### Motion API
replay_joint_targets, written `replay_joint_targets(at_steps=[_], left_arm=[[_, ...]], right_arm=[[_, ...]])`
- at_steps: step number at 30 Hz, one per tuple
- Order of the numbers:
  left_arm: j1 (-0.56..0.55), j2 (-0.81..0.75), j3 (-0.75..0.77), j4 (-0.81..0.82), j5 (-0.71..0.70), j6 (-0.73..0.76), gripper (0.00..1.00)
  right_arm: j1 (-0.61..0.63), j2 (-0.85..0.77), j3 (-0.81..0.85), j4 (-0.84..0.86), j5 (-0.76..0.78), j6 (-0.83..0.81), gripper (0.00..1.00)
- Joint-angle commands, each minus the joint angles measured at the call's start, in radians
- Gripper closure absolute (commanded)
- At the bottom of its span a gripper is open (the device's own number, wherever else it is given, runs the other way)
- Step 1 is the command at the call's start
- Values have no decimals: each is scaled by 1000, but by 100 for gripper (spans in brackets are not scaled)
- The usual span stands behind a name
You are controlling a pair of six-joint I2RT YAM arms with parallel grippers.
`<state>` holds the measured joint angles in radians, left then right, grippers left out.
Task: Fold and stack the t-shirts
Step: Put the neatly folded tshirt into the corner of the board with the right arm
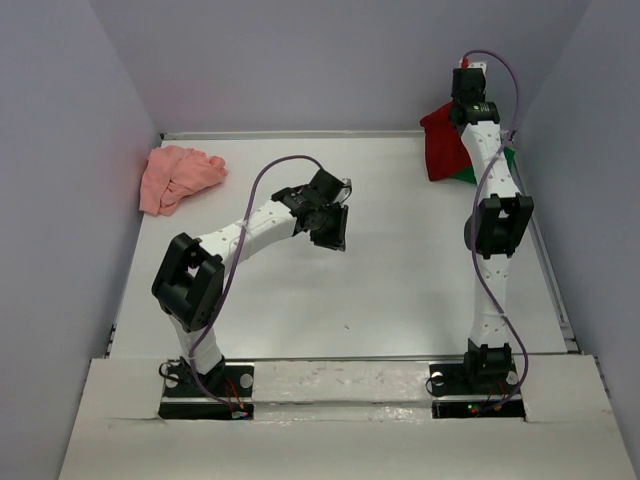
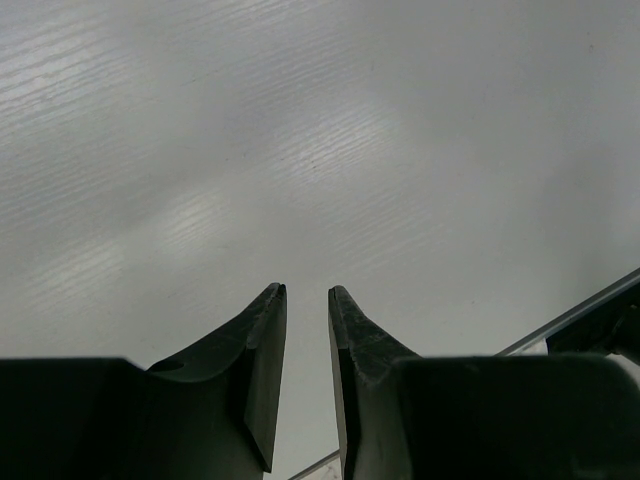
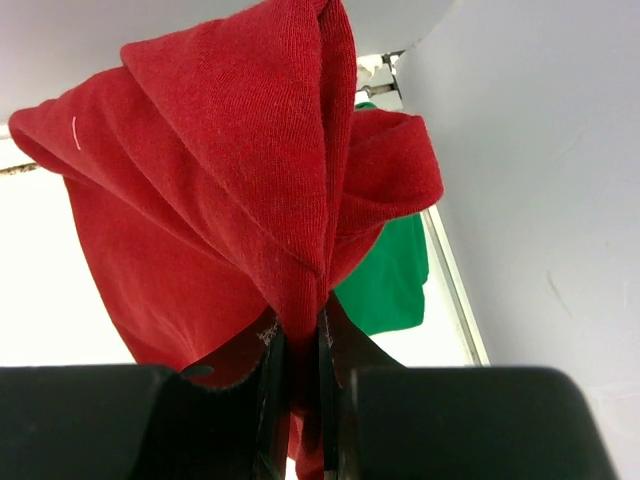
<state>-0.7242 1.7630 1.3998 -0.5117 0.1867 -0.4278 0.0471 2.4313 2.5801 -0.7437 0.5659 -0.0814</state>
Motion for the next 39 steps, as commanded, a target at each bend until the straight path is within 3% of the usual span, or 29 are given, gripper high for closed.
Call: replay_joint_targets(at_steps=[1,39], left_arm=[[-6,-50,-5,12,11,1,66],[-9,-25,1,16,25,3,66]], right_arm=[[-12,-38,55,101,35,-11,100],[-21,-136,43,171,51,-38,100]])
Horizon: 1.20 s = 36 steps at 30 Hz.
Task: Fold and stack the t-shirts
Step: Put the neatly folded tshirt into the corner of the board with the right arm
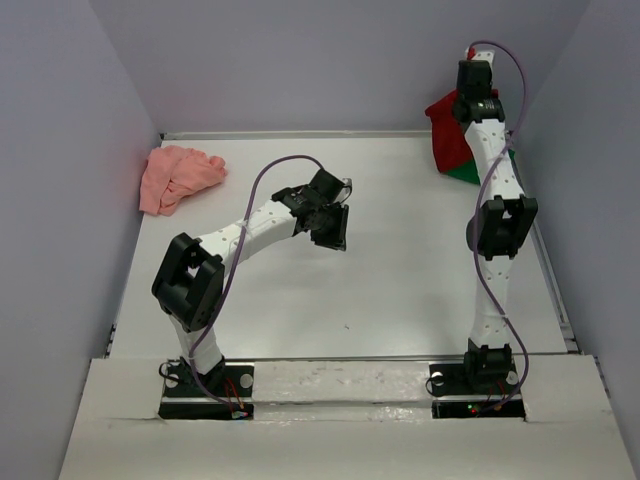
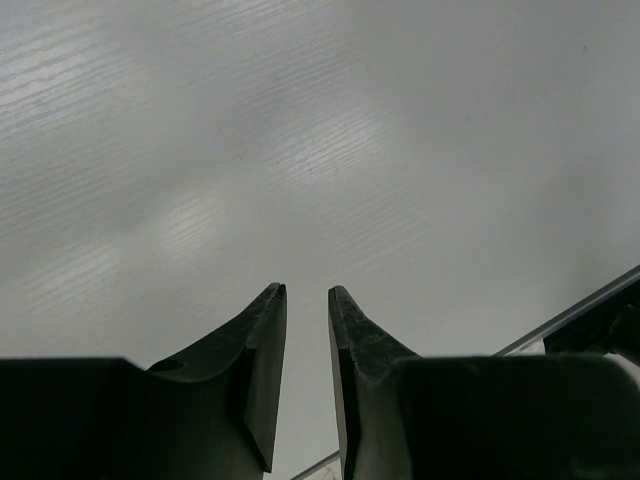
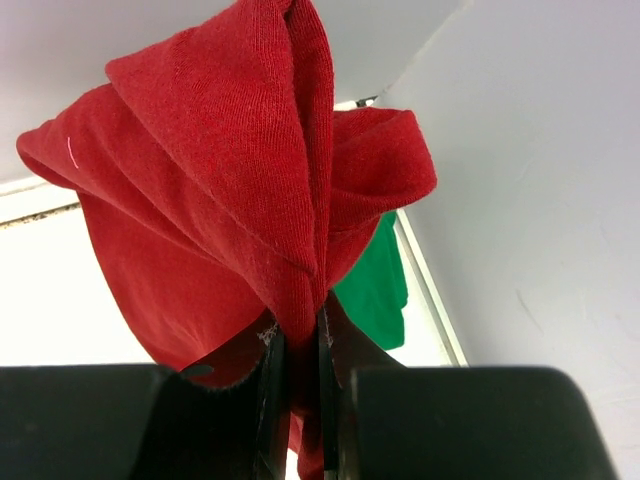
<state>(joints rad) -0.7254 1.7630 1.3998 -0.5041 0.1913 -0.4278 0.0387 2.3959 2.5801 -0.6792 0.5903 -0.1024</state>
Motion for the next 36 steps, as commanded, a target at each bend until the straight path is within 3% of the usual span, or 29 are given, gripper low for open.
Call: replay_joint_targets(at_steps=[1,21,36], left_arm=[[-8,-27,1,9,22,4,66],[-9,-60,-5,-17,17,14,66],[-11,-143,-36,-34,51,14,66]], right_arm=[[-13,-101,40,112,32,-25,100],[-31,15,-23,147,155,-14,100],[-69,155,43,165,207,-20,100]])
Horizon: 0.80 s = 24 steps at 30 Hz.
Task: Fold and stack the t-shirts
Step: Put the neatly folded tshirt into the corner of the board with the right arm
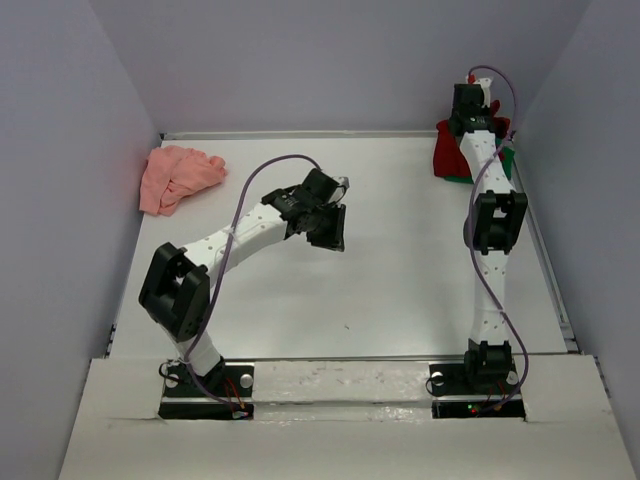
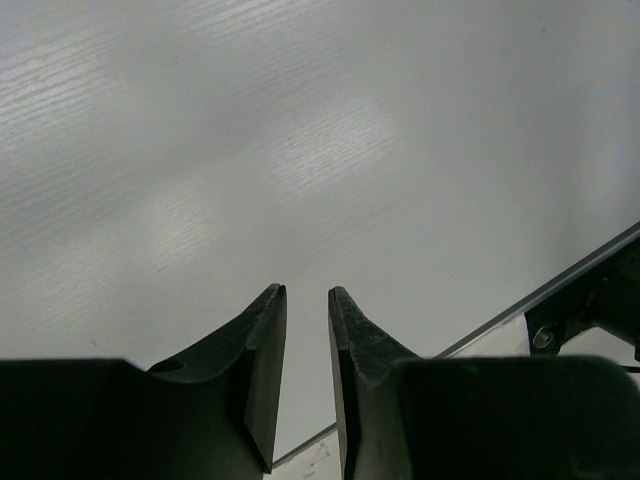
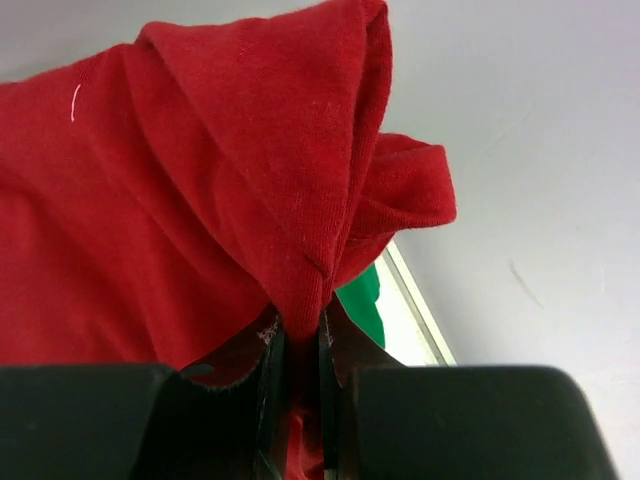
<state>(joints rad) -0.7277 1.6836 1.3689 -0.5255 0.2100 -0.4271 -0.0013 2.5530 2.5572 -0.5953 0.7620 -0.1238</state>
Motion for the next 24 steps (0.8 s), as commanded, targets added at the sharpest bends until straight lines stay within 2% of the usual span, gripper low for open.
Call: replay_joint_targets(at_steps=[1,7,17,18,22,24], left_arm=[[-10,-64,-4,-19,34,16,66],[-13,-59,5,-34,29,27,66],[-21,-45,6,-39,49,24,66],[-21,-47,2,-41,49,22,66],[-22,-48,1,-45,48,21,66],[-22,-51,-1,-47,46,19,66]], right_arm=[[-38,3,67,83,46,3,100],[-71,26,84,98,77,7,100],[-105,53,84,121,37,-7,100],[-105,52,81,121,36,-7,91],[-105,61,83,124,46,-4,80],[-105,67,80,124,46,-2,70]])
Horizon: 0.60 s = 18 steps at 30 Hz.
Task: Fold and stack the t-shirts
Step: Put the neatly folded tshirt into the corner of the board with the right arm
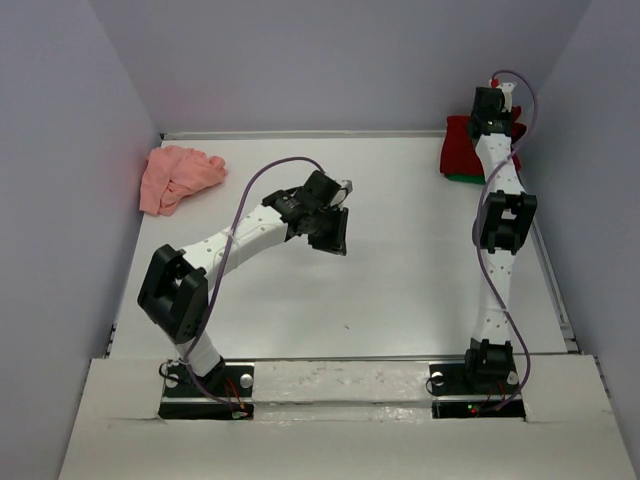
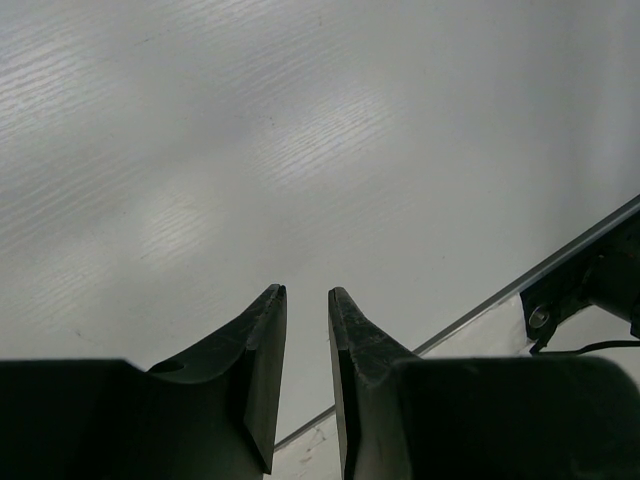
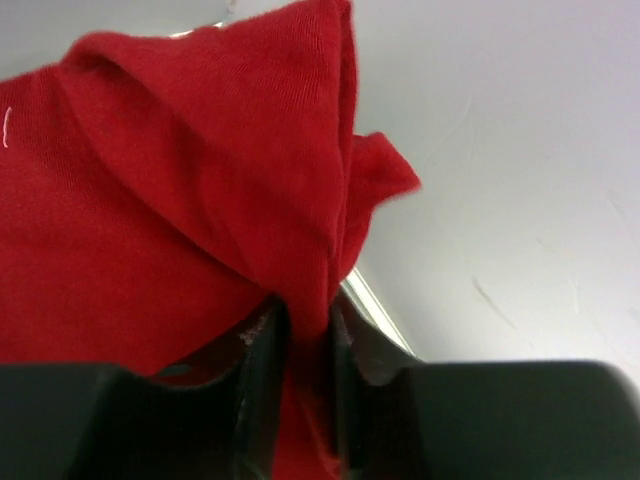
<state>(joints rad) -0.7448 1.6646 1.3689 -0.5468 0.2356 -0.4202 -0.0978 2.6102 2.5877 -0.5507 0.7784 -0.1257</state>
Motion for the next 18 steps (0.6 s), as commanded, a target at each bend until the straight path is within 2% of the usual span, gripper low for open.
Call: replay_joint_targets(at_steps=[1,3,4,6,7,11,17,18], left_arm=[[-5,-34,-4,-25,21,9,66],[-5,-39,-4,-28,22,8,66],[-5,-40,-2,-28,21,8,66],[-5,-42,-1,-33,21,8,66],[-5,-42,1,-38,21,6,66],[-7,-39,2,-41,16,8,66],[-7,-23,18,-39,-11,-5,66],[-7,-14,27,-42,-21,-6,66]], right_arm=[[-17,13,48,80,32,0,59],[-17,19,51,80,28,-3,48],[-17,19,45,81,30,-3,37],[-17,22,43,80,28,-2,29],[-17,24,46,80,30,-2,21],[-26,8,52,78,32,-5,12],[-26,-73,26,34,-1,62,12],[-26,-113,11,-15,-57,84,12]])
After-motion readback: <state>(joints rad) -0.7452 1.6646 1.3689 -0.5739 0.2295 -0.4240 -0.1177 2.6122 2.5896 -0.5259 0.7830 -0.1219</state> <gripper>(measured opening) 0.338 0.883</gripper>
